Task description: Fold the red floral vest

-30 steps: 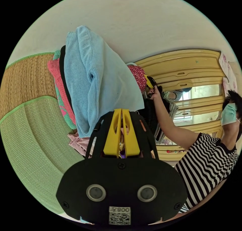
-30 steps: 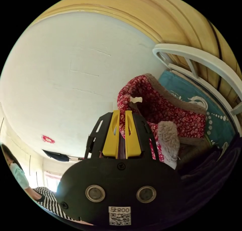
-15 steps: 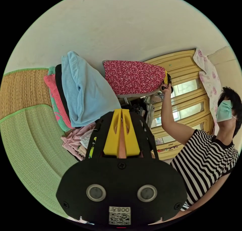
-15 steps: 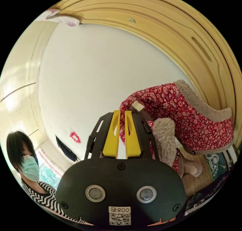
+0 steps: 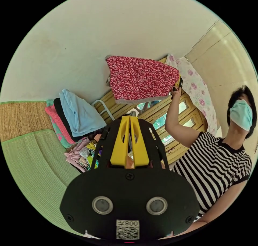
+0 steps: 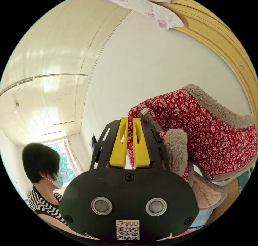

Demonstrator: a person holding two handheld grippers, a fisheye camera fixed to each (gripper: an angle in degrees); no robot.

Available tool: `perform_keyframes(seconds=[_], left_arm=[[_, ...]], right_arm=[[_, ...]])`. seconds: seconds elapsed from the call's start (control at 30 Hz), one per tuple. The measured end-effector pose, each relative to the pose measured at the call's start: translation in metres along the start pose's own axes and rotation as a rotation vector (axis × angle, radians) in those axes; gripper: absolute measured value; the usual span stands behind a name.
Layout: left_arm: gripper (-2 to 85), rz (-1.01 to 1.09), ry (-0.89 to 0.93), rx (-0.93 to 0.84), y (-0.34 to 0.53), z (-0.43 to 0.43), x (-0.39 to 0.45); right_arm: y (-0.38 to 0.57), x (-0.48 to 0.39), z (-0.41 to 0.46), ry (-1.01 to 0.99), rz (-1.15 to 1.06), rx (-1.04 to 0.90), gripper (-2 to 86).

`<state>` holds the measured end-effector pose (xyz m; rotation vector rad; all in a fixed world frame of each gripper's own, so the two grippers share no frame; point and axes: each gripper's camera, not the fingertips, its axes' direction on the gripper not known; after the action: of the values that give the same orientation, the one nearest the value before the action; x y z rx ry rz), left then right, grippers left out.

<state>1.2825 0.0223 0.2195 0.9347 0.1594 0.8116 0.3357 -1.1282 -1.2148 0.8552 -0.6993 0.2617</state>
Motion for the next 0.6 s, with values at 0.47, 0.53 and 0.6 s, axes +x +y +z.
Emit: perform_keyframes(seconds=[0.47, 0.53, 0.6], left_arm=[[0.1, -0.159, -0.198, 0.176, 0.243, -0.306, -0.019], [0.1, -0.207, -0.207, 0.215, 0.276, -0.338, -0.029], [0.1, -0.263, -0.229, 0.256, 0.316, -0.374, -0.041]], right_arm=[[0.308, -0.085, 0.078, -0.021, 0.264, -0.084, 1.9], [0.343, -0.095, 0.092, -0.026, 0.28, -0.104, 1.9], [0.375, -0.105, 0.106, -0.032, 0.285, -0.121, 1.9]])
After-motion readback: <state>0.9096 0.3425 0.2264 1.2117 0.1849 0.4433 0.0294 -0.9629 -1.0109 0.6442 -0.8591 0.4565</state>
